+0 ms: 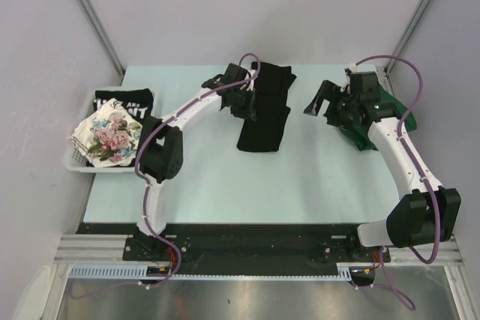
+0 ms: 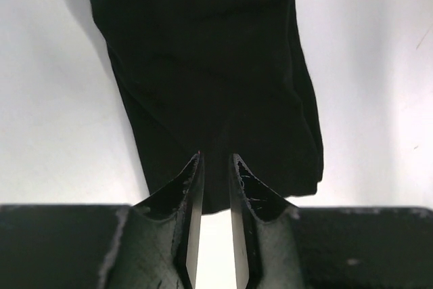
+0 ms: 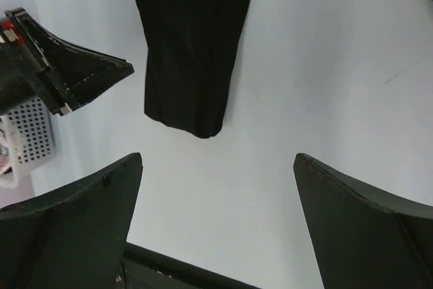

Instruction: Fold and stack the t-shirts

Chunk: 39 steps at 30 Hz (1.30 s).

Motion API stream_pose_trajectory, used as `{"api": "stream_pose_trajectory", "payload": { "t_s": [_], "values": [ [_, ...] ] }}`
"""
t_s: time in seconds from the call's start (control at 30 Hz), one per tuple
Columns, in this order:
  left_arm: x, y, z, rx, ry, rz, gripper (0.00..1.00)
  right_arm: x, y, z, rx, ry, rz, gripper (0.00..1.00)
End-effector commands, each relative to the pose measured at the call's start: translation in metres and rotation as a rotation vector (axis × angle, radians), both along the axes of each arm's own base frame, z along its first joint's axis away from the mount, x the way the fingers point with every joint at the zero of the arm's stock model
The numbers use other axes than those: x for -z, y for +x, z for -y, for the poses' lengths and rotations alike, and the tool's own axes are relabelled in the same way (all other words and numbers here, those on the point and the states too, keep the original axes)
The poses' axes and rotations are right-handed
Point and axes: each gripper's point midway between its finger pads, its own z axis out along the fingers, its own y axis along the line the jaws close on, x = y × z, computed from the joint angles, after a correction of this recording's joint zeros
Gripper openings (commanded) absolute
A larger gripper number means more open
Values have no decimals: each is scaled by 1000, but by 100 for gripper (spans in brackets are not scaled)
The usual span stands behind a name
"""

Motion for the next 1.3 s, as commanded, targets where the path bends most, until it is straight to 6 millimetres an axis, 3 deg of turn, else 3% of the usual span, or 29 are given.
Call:
{"api": "stream_pose_trajectory", "payload": {
  "t_s": [0.0, 0.03, 0.1, 0.23, 0.53, 0.77, 0.97, 1.27],
  "values": [
    [-14, -20, -6, 9, 0, 15, 27, 18, -8, -4, -28, -101, -70, 100],
    [-3, -29, -13, 6, 18, -4, 28, 20, -9, -6, -33, -105, -77, 100],
    [-7, -37, -20, -1, 24, 4, 30, 25, -8, -13, -34, -97, -82, 100],
    [6, -57, -39, -27, 78, -31, 31, 41, 0, -30, -47, -44, -125, 100],
    [-17, -73, -70, -77, 148, 24, 32, 76, 29, -77, -95, 70, -155, 100],
    [-28, -86, -84, -81, 173, 35, 32, 114, 34, -107, -104, 117, -210, 100],
    [-36, -88, -91, -80, 192, 42, 32, 137, 26, -120, -103, 120, -247, 100],
    [-42, -86, -94, -72, 201, 50, 32, 155, 13, -121, -89, 102, -305, 94]
  ]
}}
